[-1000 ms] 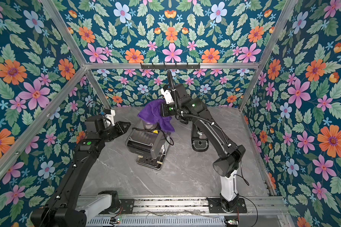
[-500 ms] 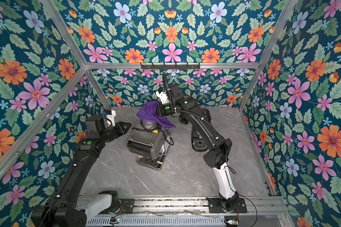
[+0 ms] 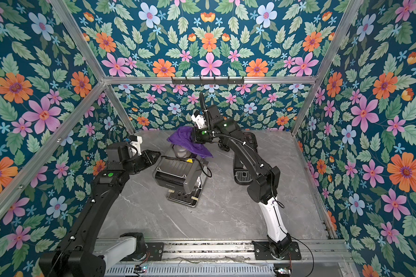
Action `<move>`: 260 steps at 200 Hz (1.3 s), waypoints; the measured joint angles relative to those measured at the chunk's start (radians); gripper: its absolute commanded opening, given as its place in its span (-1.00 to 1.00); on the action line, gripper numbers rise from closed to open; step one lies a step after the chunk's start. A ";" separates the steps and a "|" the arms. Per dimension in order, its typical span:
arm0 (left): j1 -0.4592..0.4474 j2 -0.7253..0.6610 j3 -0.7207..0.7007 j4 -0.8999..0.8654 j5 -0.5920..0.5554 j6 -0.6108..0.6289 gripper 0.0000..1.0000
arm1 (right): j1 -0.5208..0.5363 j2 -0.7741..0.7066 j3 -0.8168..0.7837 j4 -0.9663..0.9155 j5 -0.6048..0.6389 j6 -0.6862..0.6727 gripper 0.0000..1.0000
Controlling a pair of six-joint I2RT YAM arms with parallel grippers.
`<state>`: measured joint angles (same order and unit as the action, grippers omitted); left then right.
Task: Wipe the surface of a coffee machine
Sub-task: Wipe the dirt from the surface of the coffee machine.
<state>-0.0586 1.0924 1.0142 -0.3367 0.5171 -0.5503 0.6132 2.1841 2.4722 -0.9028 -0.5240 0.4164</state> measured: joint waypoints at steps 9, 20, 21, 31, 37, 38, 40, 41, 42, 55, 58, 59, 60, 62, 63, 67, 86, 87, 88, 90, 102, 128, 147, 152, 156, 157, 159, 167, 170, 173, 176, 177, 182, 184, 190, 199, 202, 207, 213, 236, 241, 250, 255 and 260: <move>0.000 0.000 0.000 0.000 0.000 0.000 -0.58 | 0.000 -0.011 -0.008 -0.010 0.007 -0.001 -1.00; 0.000 0.000 0.000 0.001 0.000 0.000 -0.58 | 0.000 -0.031 -0.024 -0.024 0.018 -0.002 -1.00; 0.000 0.000 0.000 0.001 0.000 0.000 -0.58 | 0.000 -0.033 -0.026 -0.024 0.019 -0.002 -1.00; 0.000 0.001 0.000 0.001 0.000 0.000 -0.58 | 0.000 -0.059 -0.049 -0.032 0.031 -0.005 -1.00; 0.000 0.002 0.000 0.002 0.000 0.000 -0.58 | 0.000 -0.075 -0.066 -0.037 0.037 -0.008 -1.00; 0.000 0.002 0.000 0.002 0.000 0.000 -0.58 | 0.000 -0.079 -0.069 -0.039 0.038 -0.009 -1.00; 0.000 0.002 0.000 0.002 0.001 0.000 -0.58 | 0.000 -0.084 -0.074 -0.042 0.040 -0.010 -1.00; 0.000 0.003 0.000 0.002 0.001 0.000 -0.58 | 0.000 -0.086 -0.076 -0.042 0.040 -0.010 -1.00; 0.000 0.003 0.000 0.002 0.001 0.000 -0.58 | 0.001 -0.088 -0.078 -0.043 0.041 -0.010 -1.00; 0.000 0.003 0.000 0.002 0.004 0.000 -0.58 | 0.001 -0.121 -0.112 -0.052 0.054 -0.016 -1.00; 0.000 0.003 0.000 0.003 0.004 0.000 -0.58 | 0.002 -0.130 -0.122 -0.053 0.057 -0.018 -1.00; 0.000 0.003 0.000 0.003 0.005 0.000 -0.58 | 0.002 -0.132 -0.126 -0.054 0.058 -0.019 -1.00; 0.000 0.003 0.000 0.003 0.005 0.000 -0.58 | 0.002 -0.132 -0.126 -0.054 0.058 -0.019 -1.00; 0.000 0.003 0.000 0.004 0.005 0.000 -0.58 | 0.002 -0.139 -0.133 -0.055 0.061 -0.019 -1.00; 0.000 0.003 0.000 0.005 0.005 0.000 -0.58 | 0.002 -0.141 -0.136 -0.055 0.061 -0.019 -1.00; 0.000 0.003 0.000 0.006 0.005 -0.001 -0.58 | 0.002 -0.152 -0.151 -0.055 0.063 -0.019 -1.00; 0.000 0.002 0.000 0.007 0.010 -0.005 -0.58 | 0.002 -0.213 -0.237 -0.050 0.078 -0.019 -1.00; 0.000 0.002 0.000 0.007 0.010 -0.005 -0.58 | 0.002 -0.216 -0.241 -0.049 0.079 -0.019 -1.00; 0.000 0.002 0.000 0.007 0.010 -0.005 -0.58 | 0.002 -0.219 -0.247 -0.048 0.080 -0.019 -1.00; 0.000 0.001 0.000 0.008 0.011 -0.005 -0.58 | 0.002 -0.225 -0.254 -0.047 0.081 -0.019 -1.00; 0.000 -0.004 0.000 0.007 0.012 -0.007 -0.58 | 0.003 -0.265 -0.313 -0.032 0.084 -0.017 -1.00; 0.000 -0.016 -0.002 0.008 0.018 -0.015 -0.59 | 0.009 -0.344 -0.422 -0.004 0.096 -0.002 -1.00; 0.000 -0.019 -0.009 0.008 0.025 -0.019 -0.59 | 0.023 -0.393 -0.470 0.006 0.119 0.002 -1.00; 0.000 -0.019 -0.010 0.008 0.028 -0.019 -0.59 | 0.030 -0.402 -0.476 0.006 0.129 0.004 -1.00; 0.000 -0.019 -0.011 0.008 0.030 -0.019 -0.59 | 0.037 -0.410 -0.479 0.007 0.137 0.005 -1.00; 0.000 -0.019 -0.011 0.008 0.030 -0.019 -0.59 | 0.039 -0.412 -0.480 0.007 0.138 0.006 -1.00; 0.000 -0.019 -0.011 0.008 0.031 -0.019 -0.59 | 0.042 -0.414 -0.480 0.007 0.140 0.006 -1.00; 0.000 -0.019 -0.012 0.008 0.034 -0.020 -0.59 | 0.063 -0.428 -0.482 0.006 0.155 0.006 -1.00; 0.000 -0.020 -0.012 0.008 0.034 -0.021 -0.59 | 0.071 -0.433 -0.482 0.006 0.161 0.006 -1.00; 0.000 -0.020 -0.012 0.008 0.035 -0.022 -0.60 | 0.078 -0.436 -0.482 0.006 0.166 0.006 -1.00; 0.000 -0.020 -0.012 0.008 0.035 -0.023 -0.60 | 0.086 -0.441 -0.481 0.006 0.169 0.006 -1.00; 0.000 -0.020 -0.012 0.008 0.035 -0.023 -0.60 | 0.088 -0.443 -0.481 0.006 0.171 0.006 -1.00; 0.000 -0.021 -0.012 0.008 0.037 -0.023 -0.60 | 0.102 -0.450 -0.481 0.006 0.178 0.004 -1.00; 0.000 -0.021 -0.012 0.008 0.037 -0.023 -0.60 | 0.107 -0.452 -0.482 0.006 0.181 0.002 -1.00; 0.000 -0.022 -0.012 0.008 0.039 -0.023 -0.60 | 0.123 -0.460 -0.483 0.005 0.190 0.000 -1.00; 0.000 -0.023 -0.012 0.008 0.042 -0.023 -0.60 | 0.142 -0.473 -0.488 0.007 0.196 -0.001 -1.00; 0.000 -0.024 -0.012 0.008 0.042 -0.023 -0.60 | 0.147 -0.476 -0.491 0.006 0.198 -0.001 -1.00; 0.000 -0.025 -0.012 0.008 0.042 -0.023 -0.60 | 0.158 -0.484 -0.496 0.007 0.205 -0.001 -1.00; 0.000 -0.026 -0.012 0.008 0.042 -0.024 -0.60 | 0.171 -0.492 -0.503 0.009 0.215 -0.001 -1.00; 0.000 -0.034 -0.012 0.008 0.046 -0.027 -0.61 | 0.219 -0.510 -0.521 0.013 0.226 -0.001 -1.00; 0.000 -0.035 -0.012 0.008 0.046 -0.027 -0.61 | 0.232 -0.510 -0.521 0.016 0.229 -0.001 -1.00; 0.000 -0.038 -0.013 0.009 0.049 -0.027 -0.61 | 0.257 -0.509 -0.521 0.019 0.234 -0.001 -1.00; 0.000 -0.039 -0.015 0.009 0.049 -0.027 -0.61 | 0.265 -0.509 -0.520 0.019 0.237 -0.001 -1.00; 0.000 -0.042 -0.018 0.009 0.049 -0.027 -0.61 | 0.279 -0.507 -0.513 0.017 0.241 -0.001 -1.00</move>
<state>-0.0586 1.0504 0.9966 -0.3279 0.5663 -0.5777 0.8925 1.6775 1.9594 -0.8856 -0.2832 0.4156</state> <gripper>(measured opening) 0.194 0.109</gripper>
